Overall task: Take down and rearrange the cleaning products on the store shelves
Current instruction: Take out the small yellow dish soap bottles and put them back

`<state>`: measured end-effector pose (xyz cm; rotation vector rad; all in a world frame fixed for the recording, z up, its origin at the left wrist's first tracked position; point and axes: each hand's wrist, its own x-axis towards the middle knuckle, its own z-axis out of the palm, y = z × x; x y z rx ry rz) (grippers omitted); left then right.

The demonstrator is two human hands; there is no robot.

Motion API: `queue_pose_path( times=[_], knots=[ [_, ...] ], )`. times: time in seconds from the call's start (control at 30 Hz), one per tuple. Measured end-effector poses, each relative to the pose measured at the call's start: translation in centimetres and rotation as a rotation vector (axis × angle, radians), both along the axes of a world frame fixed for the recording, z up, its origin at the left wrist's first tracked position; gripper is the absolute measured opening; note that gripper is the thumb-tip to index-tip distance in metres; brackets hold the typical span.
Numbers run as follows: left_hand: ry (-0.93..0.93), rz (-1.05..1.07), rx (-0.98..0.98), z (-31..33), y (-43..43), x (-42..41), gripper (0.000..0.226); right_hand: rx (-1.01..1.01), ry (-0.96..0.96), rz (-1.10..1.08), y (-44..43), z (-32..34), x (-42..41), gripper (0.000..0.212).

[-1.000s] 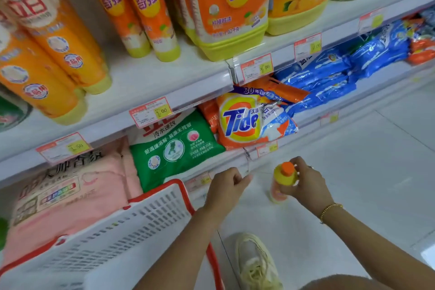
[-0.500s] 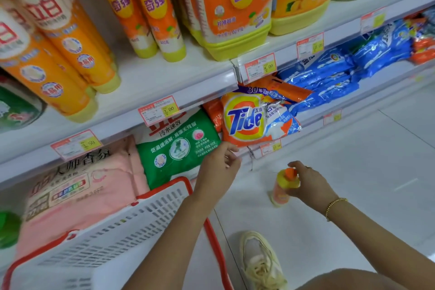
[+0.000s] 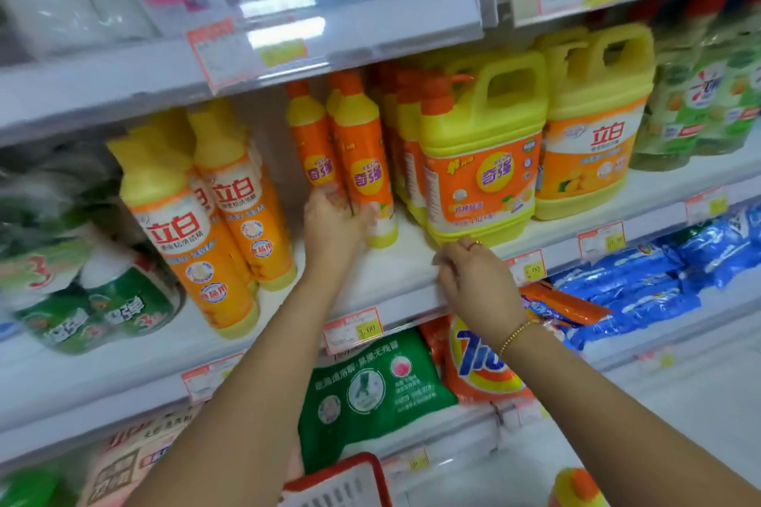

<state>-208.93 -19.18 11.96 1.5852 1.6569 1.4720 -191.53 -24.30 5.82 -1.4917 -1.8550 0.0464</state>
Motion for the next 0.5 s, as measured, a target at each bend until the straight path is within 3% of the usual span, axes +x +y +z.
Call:
queue_pose_path(
  times=[0.13,0.23,0.5],
  knots=[
    [-0.058,0.004,-0.081,1.5,2.6,0.7,0.05,0.018,-0.013,-0.002,-0.1,-1.2,-0.3,0.017],
    [-0.059,-0.063,-0.077,1.3,2.8,1.5,0.057,-0.057,-0.052,0.022,-0.3,-0.5,0.1,0.015],
    [-0.125,-0.204,-0.002,0.9,-2.6,1.7,0.061,-0.371,-0.116,0.064,-2.7,3.8,-0.3,0.044]
  ],
)
